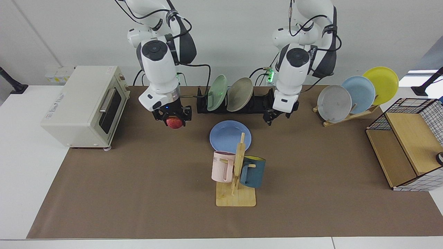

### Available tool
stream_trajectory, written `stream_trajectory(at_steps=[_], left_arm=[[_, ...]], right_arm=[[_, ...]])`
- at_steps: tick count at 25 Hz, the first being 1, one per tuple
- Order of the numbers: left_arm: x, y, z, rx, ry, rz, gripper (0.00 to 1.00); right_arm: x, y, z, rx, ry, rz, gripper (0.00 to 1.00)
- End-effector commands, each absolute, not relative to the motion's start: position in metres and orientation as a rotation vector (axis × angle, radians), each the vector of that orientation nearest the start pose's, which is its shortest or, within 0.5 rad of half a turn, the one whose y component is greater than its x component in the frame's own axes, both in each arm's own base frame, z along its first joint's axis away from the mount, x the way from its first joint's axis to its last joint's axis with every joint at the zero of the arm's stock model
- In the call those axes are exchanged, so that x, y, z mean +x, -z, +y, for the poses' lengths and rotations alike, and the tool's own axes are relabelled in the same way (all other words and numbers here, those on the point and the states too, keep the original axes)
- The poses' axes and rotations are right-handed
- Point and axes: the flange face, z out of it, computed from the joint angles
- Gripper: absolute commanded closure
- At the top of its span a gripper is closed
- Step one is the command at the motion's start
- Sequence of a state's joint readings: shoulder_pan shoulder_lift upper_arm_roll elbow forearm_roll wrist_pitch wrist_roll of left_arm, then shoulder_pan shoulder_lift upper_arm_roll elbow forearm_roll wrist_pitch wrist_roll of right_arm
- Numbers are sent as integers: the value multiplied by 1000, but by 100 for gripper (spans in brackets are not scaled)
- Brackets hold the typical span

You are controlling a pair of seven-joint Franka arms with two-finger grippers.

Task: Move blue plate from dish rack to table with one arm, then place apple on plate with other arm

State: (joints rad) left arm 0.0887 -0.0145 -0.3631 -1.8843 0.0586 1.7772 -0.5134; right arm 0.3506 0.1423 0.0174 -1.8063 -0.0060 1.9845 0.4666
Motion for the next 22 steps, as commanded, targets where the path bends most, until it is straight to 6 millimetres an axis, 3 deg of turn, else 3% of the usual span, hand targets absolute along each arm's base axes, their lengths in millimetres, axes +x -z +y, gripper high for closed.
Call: stream_trajectory(at_steps=[1, 4, 9, 13, 16, 22], left_arm=[[538, -548, -89, -3051, -172, -201, 0], [534, -571, -53, -3063, -144, -163, 0], [521, -601, -28, -3075, -85, -25, 0], [523, -603, -31, -3079, -50, -15, 0], [525, -604, -33, -3083, -22, -10, 0], [539, -600, -37, -3182, 14, -36, 0]], right_arm=[[556, -455, 265, -3096, 84, 271, 100], [549, -442, 294, -3076, 92, 338, 100], [538, -412, 337, -3058, 90, 410, 100], [527, -380, 371, -3053, 83, 445, 100], [523, -359, 386, -3045, 81, 478, 100], [524, -332, 385, -3055, 65, 489, 100]])
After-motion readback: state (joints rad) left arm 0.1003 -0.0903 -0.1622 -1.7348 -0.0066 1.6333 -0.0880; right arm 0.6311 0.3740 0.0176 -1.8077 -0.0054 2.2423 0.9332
